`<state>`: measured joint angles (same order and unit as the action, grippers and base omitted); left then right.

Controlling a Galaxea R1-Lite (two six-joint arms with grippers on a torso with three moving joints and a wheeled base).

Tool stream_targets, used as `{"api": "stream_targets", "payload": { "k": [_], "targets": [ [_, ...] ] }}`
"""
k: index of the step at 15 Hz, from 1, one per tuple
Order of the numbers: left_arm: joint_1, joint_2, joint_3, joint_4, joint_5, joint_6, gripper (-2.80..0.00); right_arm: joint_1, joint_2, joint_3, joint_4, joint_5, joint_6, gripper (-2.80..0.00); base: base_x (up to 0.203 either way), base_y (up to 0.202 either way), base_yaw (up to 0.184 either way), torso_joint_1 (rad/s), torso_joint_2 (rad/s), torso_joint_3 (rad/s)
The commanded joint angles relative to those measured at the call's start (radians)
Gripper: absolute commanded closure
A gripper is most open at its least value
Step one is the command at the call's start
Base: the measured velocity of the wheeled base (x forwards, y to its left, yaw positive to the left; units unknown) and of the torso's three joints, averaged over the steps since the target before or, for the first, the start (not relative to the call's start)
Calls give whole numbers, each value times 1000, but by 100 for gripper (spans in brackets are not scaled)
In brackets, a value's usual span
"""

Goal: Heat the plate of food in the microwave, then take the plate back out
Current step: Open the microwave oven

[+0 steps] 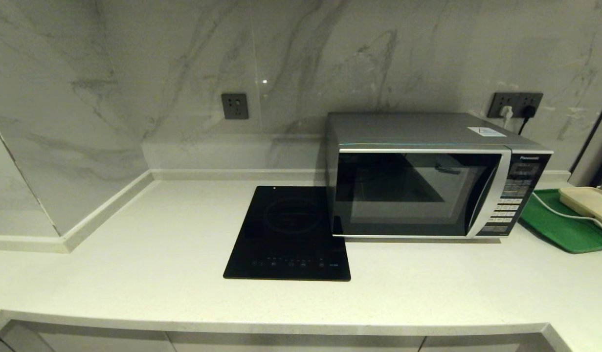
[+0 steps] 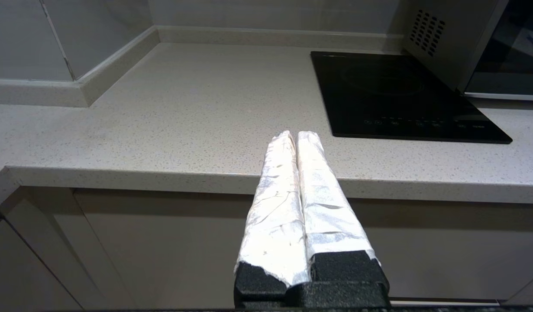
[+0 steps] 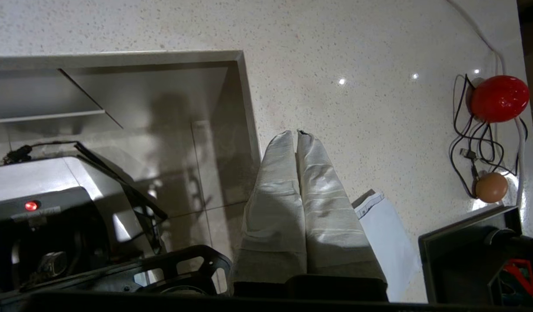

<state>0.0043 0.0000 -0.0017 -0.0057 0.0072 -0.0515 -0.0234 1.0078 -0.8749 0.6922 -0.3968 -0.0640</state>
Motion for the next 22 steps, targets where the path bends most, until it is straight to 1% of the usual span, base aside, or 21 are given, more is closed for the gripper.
{"api": "stream_targets", "payload": {
  "k": [1, 2, 3, 5, 6, 8, 10, 12, 13, 14, 15, 16, 17, 18, 20, 22],
  "targets": [
    [0, 0, 0, 0, 0, -1, 0, 0, 33, 3, 4, -2, -3, 0, 0, 0, 0, 0, 0, 0],
    [0, -1, 0, 0, 0, -1, 0, 3, 22, 13, 3, 2, -15, 0, 0, 0, 0, 0, 0, 0],
    [0, 0, 0, 0, 0, -1, 0, 3, 19, 22, 2, -7, -45, 0, 0, 0, 0, 0, 0, 0],
    [0, -2, 0, 0, 0, -1, 0, 3, 24, 15, -7, -76, -56, 0, 0, 0, 0, 0, 0, 0],
    [0, 0, 0, 0, 0, -1, 0, 3, 25, 21, -48, -86, -56, 0, 0, 0, 0, 0, 0, 0],
    [0, -1, 0, 0, 0, -1, 0, 3, 41, 45, -202, -90, -57, 0, 0, 0, 0, 0, 0, 0],
    [0, -1, 0, 0, 0, -1, 0, 5, 116, 66, -374, -97, -58, 0, 0, 0, 0, 0, 0, 0],
    [0, 0, 0, 0, 0, -1, 0, 27, 236, 76, -603, -139, -39, 0, 0, 0, 0, 0, 0, 0],
    [0, 0, 0, 0, 0, -1, 0, 52, 295, 86, -712, -174, -29, 0, 0, 0, 0, 0, 0, 0],
    [0, -1, 0, 0, 0, -1, 0, 99, 340, 100, -794, -213, -14, 0, 0, 0, 0, 0, 0, 0],
    [0, -2, 0, 0, 0, -1, 0, 159, 368, 112, -827, -241, 15, 0, 0, 0, 0, 0, 0, 0],
    [0, 0, 0, 0, 0, -1, 0, 211, 393, 117, -842, -273, 55, -280, 0, 0, 0, 0, 0, 0],
    [0, -1, 0, 0, 0, -1, 0, 254, 413, 116, -852, -325, 112, -280, 0, 0, 0, 0, 0, 0],
    [0, 0, 0, 0, 0, -1, 0, 276, 431, 115, -854, -359, 160, -280, 0, 0, 0, 0, 0, 0],
    [0, 0, 0, 0, 0, -1, 0, 280, 491, 109, -860, -444, 210, -280, 0, 0, 0, 0, 0, 0],
    [0, -2, 0, 0, 0, -1, 0, 281, 554, 92, -868, -553, 328, -280, 0, 0, 0, 0, 0, 0]
  ]
}}
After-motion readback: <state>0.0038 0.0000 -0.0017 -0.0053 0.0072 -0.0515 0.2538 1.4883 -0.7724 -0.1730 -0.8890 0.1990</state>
